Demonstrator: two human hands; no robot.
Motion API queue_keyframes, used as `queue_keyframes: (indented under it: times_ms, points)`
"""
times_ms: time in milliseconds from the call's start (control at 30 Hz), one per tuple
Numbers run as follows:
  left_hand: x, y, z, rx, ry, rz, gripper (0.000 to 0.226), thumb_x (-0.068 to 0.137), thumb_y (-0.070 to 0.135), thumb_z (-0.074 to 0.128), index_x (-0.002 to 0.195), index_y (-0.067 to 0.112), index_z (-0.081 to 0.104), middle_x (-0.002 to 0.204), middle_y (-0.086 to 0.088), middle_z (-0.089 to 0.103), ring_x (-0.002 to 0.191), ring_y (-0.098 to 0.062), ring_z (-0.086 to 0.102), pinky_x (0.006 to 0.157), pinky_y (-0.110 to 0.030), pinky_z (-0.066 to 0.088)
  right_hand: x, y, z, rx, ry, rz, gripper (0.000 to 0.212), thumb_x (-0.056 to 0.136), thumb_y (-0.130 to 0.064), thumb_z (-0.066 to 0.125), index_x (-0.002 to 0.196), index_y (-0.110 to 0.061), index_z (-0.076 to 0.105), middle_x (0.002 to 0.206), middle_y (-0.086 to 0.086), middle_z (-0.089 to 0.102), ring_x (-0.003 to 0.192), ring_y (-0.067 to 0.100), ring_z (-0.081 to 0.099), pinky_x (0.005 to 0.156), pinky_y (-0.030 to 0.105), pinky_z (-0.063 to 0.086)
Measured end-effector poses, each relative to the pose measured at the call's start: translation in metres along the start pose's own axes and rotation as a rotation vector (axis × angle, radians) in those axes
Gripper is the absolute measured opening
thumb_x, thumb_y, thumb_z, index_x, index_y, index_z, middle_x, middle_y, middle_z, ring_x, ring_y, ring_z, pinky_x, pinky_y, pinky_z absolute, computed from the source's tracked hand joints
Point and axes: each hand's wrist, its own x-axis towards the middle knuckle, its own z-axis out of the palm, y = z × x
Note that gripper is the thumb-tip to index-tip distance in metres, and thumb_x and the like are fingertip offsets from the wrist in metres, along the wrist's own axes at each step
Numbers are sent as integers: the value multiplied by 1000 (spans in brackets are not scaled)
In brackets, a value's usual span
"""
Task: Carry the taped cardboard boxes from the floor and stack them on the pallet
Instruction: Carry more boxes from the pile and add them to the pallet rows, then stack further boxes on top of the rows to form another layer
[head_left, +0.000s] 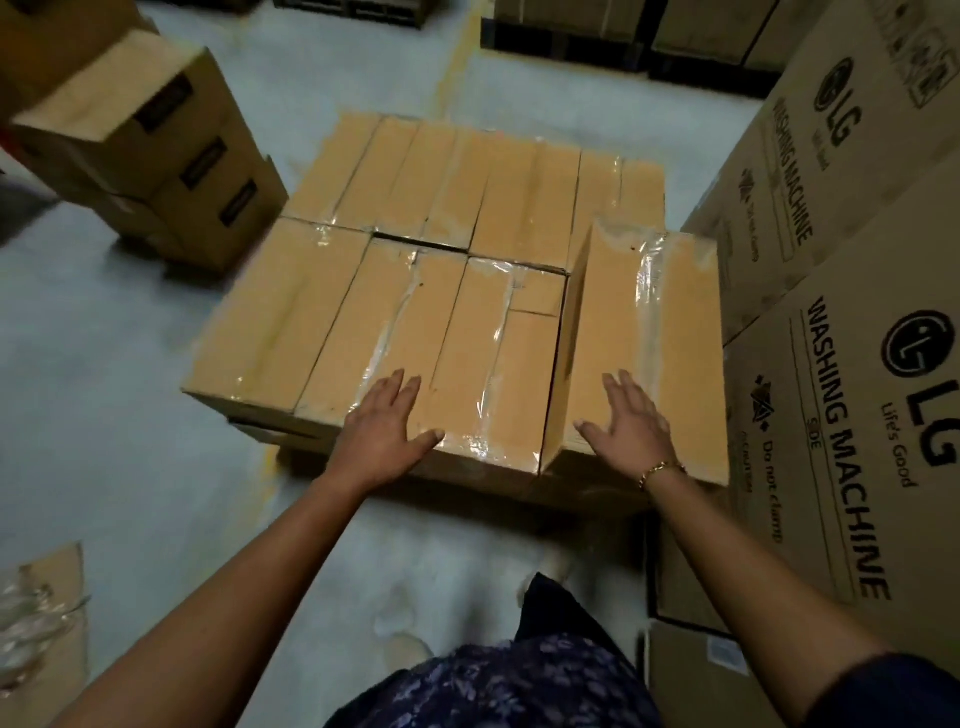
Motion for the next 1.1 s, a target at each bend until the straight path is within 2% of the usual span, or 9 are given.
queue_keyframes:
  times_ms: [200, 433, 667, 867, 1100]
  points:
    - [-68, -98, -82, -33, 214, -104, 82, 97, 57, 55, 162, 24, 19, 171, -1, 10, 156, -24, 11, 122, -46, 19, -18, -128, 5, -34, 70, -192, 84, 95, -62, 51, 161, -31, 9, 170, -5, -1, 156, 20, 4, 123, 43, 11]
    - [-93, -183, -145, -72, 390, -218, 80, 97, 58, 54, 162, 26, 21, 170, 0, 13, 156, -21, 12, 121, -44, 21, 4, -252, -1, -77, 108, -407, 83, 95, -60, 51, 161, -32, 10, 169, -5, 0, 155, 20, 6, 123, 43, 11]
    - [-66, -276, -198, -80, 470, -332, 80, 97, 63, 49, 162, 28, 19, 170, 1, 13, 156, -20, 10, 123, -42, 18, 69, -379, 16, -109, 107, -593, 82, 95, -61, 51, 161, -29, 14, 169, -3, 5, 155, 20, 9, 122, 46, 16]
    - [-35, -354, -248, -121, 512, -448, 78, 98, 63, 47, 162, 29, 18, 171, 4, 9, 157, -18, 7, 123, -41, 16, 133, -499, 26, -132, 29, -737, 83, 95, -62, 50, 160, -31, 12, 169, -6, 3, 155, 18, 8, 121, 43, 15]
    - [0, -453, -310, -148, 570, -507, 77, 98, 63, 47, 162, 30, 19, 170, 5, 11, 156, -17, 8, 122, -40, 15, 189, -637, 32, -94, -1, -810, 81, 94, -60, 54, 160, -30, 17, 169, -5, 10, 154, 17, 13, 121, 45, 19]
